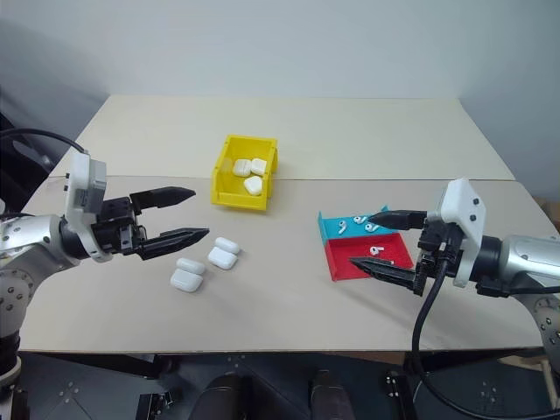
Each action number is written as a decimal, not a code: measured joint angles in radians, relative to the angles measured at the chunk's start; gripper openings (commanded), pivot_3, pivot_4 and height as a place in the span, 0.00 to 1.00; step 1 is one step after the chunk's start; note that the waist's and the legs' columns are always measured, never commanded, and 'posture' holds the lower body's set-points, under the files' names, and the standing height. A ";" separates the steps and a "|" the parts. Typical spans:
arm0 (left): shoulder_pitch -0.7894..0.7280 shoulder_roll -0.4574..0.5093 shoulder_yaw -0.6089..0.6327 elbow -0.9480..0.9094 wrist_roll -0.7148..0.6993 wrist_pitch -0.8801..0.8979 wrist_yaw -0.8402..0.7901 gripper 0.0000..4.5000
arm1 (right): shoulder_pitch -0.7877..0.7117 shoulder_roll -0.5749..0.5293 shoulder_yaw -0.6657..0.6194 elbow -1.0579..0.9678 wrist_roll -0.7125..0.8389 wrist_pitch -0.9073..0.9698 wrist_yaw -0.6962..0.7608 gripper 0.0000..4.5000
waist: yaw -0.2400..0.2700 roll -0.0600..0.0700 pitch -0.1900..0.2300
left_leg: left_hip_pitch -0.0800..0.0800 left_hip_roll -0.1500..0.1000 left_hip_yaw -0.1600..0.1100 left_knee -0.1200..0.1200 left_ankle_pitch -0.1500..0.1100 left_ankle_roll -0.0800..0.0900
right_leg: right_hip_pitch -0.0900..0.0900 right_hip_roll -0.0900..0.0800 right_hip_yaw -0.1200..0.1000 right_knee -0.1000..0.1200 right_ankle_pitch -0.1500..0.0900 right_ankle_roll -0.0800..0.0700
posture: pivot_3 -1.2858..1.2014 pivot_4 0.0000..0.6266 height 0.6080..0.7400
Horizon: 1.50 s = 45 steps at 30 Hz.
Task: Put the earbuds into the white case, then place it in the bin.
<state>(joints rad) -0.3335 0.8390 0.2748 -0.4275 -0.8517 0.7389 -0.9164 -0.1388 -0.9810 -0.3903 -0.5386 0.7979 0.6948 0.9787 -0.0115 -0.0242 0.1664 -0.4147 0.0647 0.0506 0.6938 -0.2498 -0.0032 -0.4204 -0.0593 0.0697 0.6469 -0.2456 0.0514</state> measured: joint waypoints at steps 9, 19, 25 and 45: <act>0.032 0.089 0.000 -0.018 -0.002 0.054 -0.002 1.00 | 0.000 0.005 0.005 -0.001 0.000 0.000 -0.004 0.99 | 0.000 0.000 0.000 | 0.000 0.000 0.000 0.000 0.000 0.000 | 0.000 0.000 0.000 0.000 0.000 0.000 | 0.52 0.24 1.00; -0.103 0.394 -0.154 -0.067 -0.008 0.401 0.028 1.00 | -0.021 0.015 0.035 0.004 0.004 0.000 -0.010 0.99 | 0.003 -0.002 0.001 | 0.000 0.000 0.000 0.000 0.000 0.000 | -0.001 0.000 0.000 0.001 0.000 0.000 | 0.52 0.24 1.00; -0.294 0.287 -0.214 0.007 -0.063 0.743 0.176 1.00 | -0.017 0.025 0.049 -0.004 0.009 0.000 -0.027 0.99 | 0.006 -0.004 0.001 | -0.001 0.000 0.000 0.000 0.000 0.000 | -0.002 0.001 0.000 0.000 -0.001 0.000 | 0.52 0.24 1.00; -0.678 0.384 -0.803 0.144 -0.451 0.872 0.679 1.00 | 0.032 0.090 0.068 -0.068 0.010 0.000 -0.129 0.99 | 0.005 -0.006 0.002 | -0.001 0.000 -0.001 0.000 0.000 0.000 | -0.001 0.000 0.000 0.001 -0.001 0.000 | 0.52 0.24 1.00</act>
<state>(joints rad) -1.0117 1.2231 -0.5284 -0.2835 -1.3022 1.6112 -0.2376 -0.1068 -0.8911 -0.3220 -0.6062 0.8083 0.6949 0.8498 -0.0063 -0.0303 0.1681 -0.4158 0.0642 0.0496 0.6942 -0.2499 -0.0032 -0.4217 -0.0593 0.0699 0.6480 -0.2462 0.0515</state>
